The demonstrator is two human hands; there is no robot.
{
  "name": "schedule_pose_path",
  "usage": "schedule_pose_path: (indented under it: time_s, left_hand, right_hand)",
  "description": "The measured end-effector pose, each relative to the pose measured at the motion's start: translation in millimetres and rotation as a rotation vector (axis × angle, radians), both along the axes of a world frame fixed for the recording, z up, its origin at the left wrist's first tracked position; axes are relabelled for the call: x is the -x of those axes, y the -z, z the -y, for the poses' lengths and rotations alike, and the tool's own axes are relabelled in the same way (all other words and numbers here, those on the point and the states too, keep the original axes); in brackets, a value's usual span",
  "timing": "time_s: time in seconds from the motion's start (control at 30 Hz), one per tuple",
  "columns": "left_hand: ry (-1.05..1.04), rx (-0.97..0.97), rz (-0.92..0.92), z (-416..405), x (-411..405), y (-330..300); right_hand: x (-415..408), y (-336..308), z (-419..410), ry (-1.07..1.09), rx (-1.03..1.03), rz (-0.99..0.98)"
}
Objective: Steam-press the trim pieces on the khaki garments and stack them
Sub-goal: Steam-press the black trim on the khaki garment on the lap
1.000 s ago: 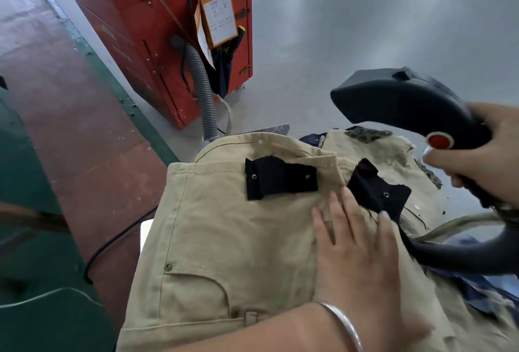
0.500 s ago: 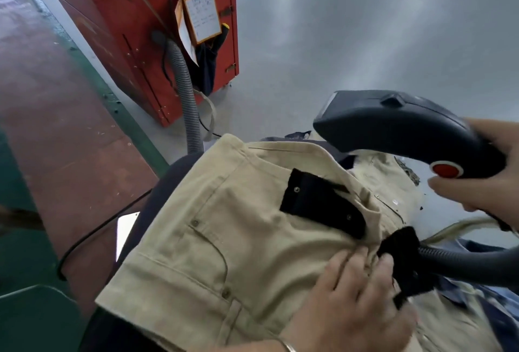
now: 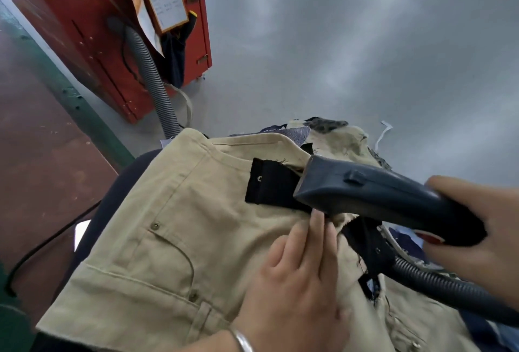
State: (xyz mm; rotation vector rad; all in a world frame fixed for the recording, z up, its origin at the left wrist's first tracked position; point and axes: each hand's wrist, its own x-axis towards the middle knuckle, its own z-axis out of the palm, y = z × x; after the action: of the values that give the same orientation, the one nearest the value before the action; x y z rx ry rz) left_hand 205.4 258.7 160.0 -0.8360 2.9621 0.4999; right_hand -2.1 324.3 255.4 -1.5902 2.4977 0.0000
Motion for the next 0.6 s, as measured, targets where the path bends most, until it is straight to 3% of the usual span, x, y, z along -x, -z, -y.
schedule_pose_path:
  time_s: [0.07, 0.13, 0.3, 0.5, 0.6]
  left_hand:
    - [0.008, 0.029, 0.009, -3, 5, 4]
    - [0.009, 0.075, 0.056, -1, 7, 4]
    - [-0.001, 0.092, 0.072, 1, 12, 8]
    - [-0.021, 0.113, 0.028, -1, 13, 6]
    - [-0.012, 0.055, -0.009, 1, 9, 8]
  right_hand:
    - [-10, 0, 13, 0.02, -0.027, -0.081]
    - [-26, 2, 20, -0.003, -0.052, 0.005]
    - [-31, 15, 63, -0.006, 0.018, -0.04]
    - [-35, 24, 133, -0.088, 0.068, 0.046]
    - [-17, 1, 135, -0.072, 0.113, 0.192]
